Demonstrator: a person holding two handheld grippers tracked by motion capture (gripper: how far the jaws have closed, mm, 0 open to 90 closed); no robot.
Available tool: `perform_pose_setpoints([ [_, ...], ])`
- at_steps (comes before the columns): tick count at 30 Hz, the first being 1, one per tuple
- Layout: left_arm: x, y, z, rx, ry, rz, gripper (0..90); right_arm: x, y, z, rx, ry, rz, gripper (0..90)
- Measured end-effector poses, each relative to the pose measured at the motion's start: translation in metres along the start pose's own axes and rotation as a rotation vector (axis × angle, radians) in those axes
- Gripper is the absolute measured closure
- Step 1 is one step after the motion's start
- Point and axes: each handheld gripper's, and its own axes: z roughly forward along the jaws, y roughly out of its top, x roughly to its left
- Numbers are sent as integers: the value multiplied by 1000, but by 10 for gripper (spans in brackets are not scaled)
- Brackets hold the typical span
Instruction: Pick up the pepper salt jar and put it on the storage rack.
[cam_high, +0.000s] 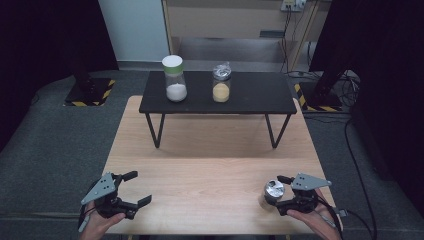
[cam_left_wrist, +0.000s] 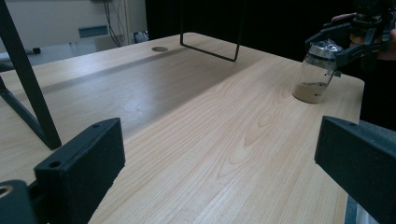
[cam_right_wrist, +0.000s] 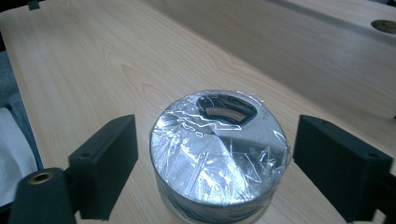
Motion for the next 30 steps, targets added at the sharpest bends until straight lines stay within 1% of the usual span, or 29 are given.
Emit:
perform_pose_setpoints([
  [1,0,0,0,0,0,0,8,0,0,0,-3,2,-13,238],
  [4,0,0,0,1,0,1,8,2,0,-1,-10,-2,-36,332],
  [5,0,0,0,1,0,1,8,2,-1,-1,-14,-4,-45,343],
  [9,0,0,0,1,0,1,8,3,-1,-2,-16,-5,-52,354],
  [24,0,0,0,0,-1,0,8,0,4,-4,-4,4,-35,358],
  [30,0,0,0,0,-1,0,9,-2,9,-7,0,8,-41,358],
])
